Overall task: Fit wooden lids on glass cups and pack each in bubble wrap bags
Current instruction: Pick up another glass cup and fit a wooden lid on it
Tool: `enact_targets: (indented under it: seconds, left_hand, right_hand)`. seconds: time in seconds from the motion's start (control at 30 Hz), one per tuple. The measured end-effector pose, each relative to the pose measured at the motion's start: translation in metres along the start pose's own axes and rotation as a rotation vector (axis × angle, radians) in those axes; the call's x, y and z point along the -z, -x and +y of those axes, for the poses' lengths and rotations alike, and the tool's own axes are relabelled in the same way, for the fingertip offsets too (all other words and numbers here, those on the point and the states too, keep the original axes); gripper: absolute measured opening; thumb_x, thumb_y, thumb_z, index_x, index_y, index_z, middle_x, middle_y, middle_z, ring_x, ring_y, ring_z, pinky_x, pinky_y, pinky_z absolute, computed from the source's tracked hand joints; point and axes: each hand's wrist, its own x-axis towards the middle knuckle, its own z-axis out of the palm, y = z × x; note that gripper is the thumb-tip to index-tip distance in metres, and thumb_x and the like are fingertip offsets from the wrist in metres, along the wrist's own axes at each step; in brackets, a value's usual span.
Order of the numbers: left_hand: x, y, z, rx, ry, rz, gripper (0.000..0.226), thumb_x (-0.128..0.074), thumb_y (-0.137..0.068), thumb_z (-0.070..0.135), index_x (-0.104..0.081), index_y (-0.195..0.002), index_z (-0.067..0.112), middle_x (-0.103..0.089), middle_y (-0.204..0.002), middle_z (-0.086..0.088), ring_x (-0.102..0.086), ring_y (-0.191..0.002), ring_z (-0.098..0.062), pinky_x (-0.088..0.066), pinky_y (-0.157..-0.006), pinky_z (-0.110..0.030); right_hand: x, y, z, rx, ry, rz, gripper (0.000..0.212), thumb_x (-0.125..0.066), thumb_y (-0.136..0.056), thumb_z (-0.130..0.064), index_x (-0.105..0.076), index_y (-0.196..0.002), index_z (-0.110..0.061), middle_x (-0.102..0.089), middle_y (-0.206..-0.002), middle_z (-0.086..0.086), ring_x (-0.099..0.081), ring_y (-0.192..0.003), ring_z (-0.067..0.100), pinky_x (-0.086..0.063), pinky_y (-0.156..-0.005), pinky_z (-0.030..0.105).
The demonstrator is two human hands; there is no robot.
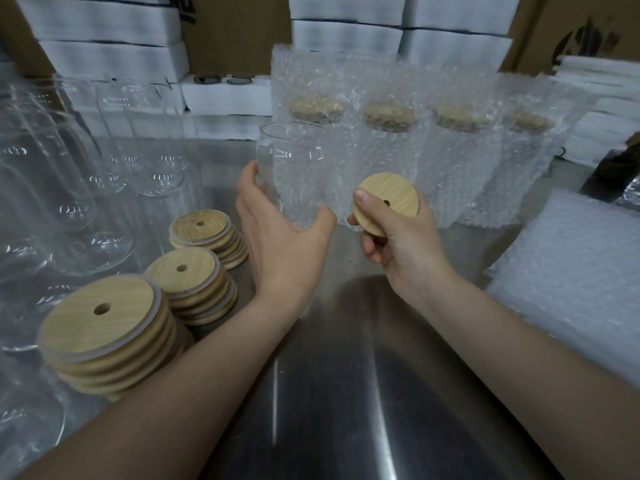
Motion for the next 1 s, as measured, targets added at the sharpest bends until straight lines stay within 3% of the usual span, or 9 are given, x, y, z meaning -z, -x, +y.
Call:
enact_targets:
  seconds: [0.17,0.3,0.5,0.67,0.83,1.0]
  left_hand:
    - [0.000,0.000,0.000,0.003,-0.001,0.002,0.092,-0.074,-0.074,0.027,-0.021,-0.148,0.016,-0.036,-0.140,-0.006,-0.037,-0.130,-0.015,-0.027,-0.106,-0.024]
    - [0.000,-0.001,0.001,-0.017,0.002,-0.017,0.094,-0.068,-0.071,0.032,-0.018,-0.149,0.014,-0.033,-0.144,-0.008,-0.034,-0.134,-0.016,-0.027,-0.107,-0.024]
    - [0.002,-0.003,0.002,-0.046,0.009,-0.025,0.095,-0.068,-0.071,0.032,-0.019,-0.149,0.009,-0.032,-0.145,-0.009,-0.036,-0.135,-0.018,-0.030,-0.112,-0.027]
    - [0.002,-0.002,0.004,-0.040,0.014,-0.035,0.096,-0.068,-0.072,0.036,-0.019,-0.149,0.009,-0.032,-0.148,-0.010,-0.036,-0.137,-0.020,-0.032,-0.114,-0.041]
    - [0.003,-0.003,0.005,-0.039,0.019,-0.047,0.097,-0.068,-0.071,0.039,-0.019,-0.149,0.009,-0.030,-0.149,-0.007,-0.036,-0.136,-0.018,-0.033,-0.114,-0.041]
    - [0.004,-0.002,0.004,-0.033,0.004,-0.062,0.096,-0.067,-0.072,0.037,-0.017,-0.150,0.011,-0.029,-0.149,-0.006,-0.036,-0.135,-0.016,-0.033,-0.114,-0.040]
  right_hand:
    - [0.000,0.000,-0.002,-0.016,0.017,0.069,0.022,-0.072,-0.088,-0.036,-0.061,-0.099,-0.020,-0.071,-0.066,0.010,-0.049,-0.039,0.014,-0.034,-0.037,0.020]
    - [-0.001,0.000,-0.001,-0.014,-0.018,0.049,0.021,-0.055,-0.099,-0.037,-0.057,-0.098,-0.016,-0.071,-0.068,0.014,-0.053,-0.038,0.018,-0.036,-0.035,0.022]
    - [-0.004,0.002,0.001,-0.004,-0.086,-0.056,0.024,-0.030,-0.108,-0.026,-0.045,-0.113,-0.008,-0.074,-0.087,0.019,-0.061,-0.044,0.026,-0.044,-0.036,0.024]
    - [-0.008,0.004,0.000,-0.057,-0.233,-0.169,0.019,-0.029,-0.106,-0.013,-0.041,-0.121,-0.013,-0.065,-0.100,0.028,-0.063,-0.052,0.033,-0.048,-0.042,0.030]
    - [-0.011,0.005,0.000,-0.121,-0.329,-0.252,0.038,-0.033,-0.099,0.004,-0.041,-0.128,-0.021,-0.057,-0.105,0.023,-0.068,-0.061,0.030,-0.051,-0.045,0.032]
    - [-0.009,0.005,0.002,-0.069,-0.212,-0.256,0.068,-0.043,-0.088,0.023,-0.038,-0.136,-0.025,-0.054,-0.110,0.021,-0.069,-0.065,0.024,-0.053,-0.051,0.029]
